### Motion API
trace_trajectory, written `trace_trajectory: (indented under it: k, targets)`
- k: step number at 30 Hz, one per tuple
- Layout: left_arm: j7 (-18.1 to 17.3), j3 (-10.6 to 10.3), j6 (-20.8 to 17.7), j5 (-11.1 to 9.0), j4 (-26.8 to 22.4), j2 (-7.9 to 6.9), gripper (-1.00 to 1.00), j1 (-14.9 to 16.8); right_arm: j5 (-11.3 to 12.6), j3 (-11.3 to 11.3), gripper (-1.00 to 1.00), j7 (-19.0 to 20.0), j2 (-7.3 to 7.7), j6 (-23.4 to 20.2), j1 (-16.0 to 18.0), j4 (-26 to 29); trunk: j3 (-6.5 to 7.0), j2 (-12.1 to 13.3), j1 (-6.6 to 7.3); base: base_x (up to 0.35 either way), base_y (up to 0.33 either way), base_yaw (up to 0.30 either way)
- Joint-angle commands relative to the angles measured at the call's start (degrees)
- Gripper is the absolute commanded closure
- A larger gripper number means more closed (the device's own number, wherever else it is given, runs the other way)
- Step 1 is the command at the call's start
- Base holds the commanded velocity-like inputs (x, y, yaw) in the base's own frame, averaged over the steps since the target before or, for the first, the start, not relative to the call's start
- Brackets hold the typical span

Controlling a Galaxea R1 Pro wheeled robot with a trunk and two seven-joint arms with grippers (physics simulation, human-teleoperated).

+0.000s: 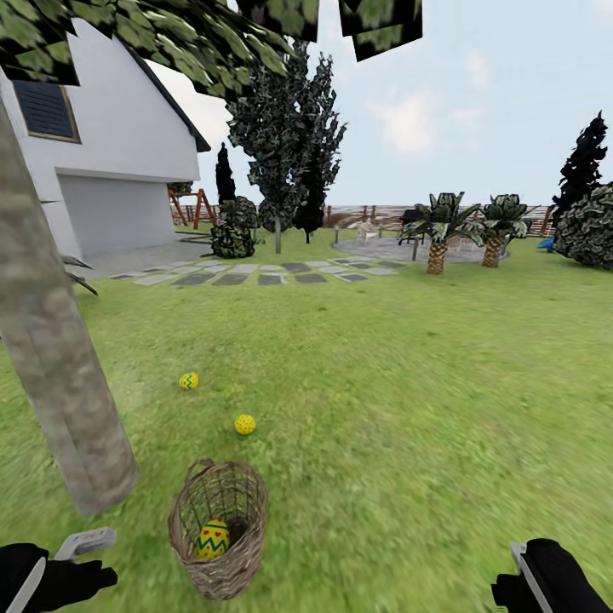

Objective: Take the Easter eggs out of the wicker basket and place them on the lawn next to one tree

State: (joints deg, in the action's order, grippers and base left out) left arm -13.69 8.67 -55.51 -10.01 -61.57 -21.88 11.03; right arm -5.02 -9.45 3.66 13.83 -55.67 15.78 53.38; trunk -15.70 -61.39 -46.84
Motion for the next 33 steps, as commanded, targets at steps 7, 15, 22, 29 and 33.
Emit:
trace_trajectory:
  k: [7, 15, 22, 29, 33]
  targets:
    - [-0.1, 0.2, -0.3, -0.1, 0.0, 0.03, -1.0, 0.0, -0.5, -0.1, -1.0, 0.4, 0.22, -0.2, 0.0, 0.2, -0.08, 0.0, -0.03, 0.321, -0.026, 0.0]
    - [-0.1, 0.2, -0.3, -0.2, 0.1, 0.02, -1.0, 0.0, -0.5, -0.1, -1.0, 0.4, 0.18, -0.2, 0.0, 0.3, -0.08, 0.0, -0.03, 0.329, -0.001, 0.0]
    - [0.2, 0.1, -0.3, -0.2, 0.1, 0.07, -1.0, 0.0, -0.5, -0.2, -1.0, 0.4, 0.28, -0.2, 0.0, 0.3, -0.08, 0.0, -0.03, 0.328, -0.001, 0.0]
    - [0.1, 0.1, -0.3, -0.2, 0.1, 0.05, -1.0, 0.0, -0.5, -0.1, -1.0, 0.4, 0.22, -0.2, 0.0, 0.3, -0.08, 0.0, -0.03, 0.157, -0.175, 0.0]
    - [0.0, 0.3, -0.3, -0.2, 0.1, 0.0, -1.0, 0.0, -0.5, -0.2, -1.0, 0.4, 0.23, -0.3, 0.0, 0.3, -0.08, 0.0, -0.03, 0.294, -0.045, 0.0]
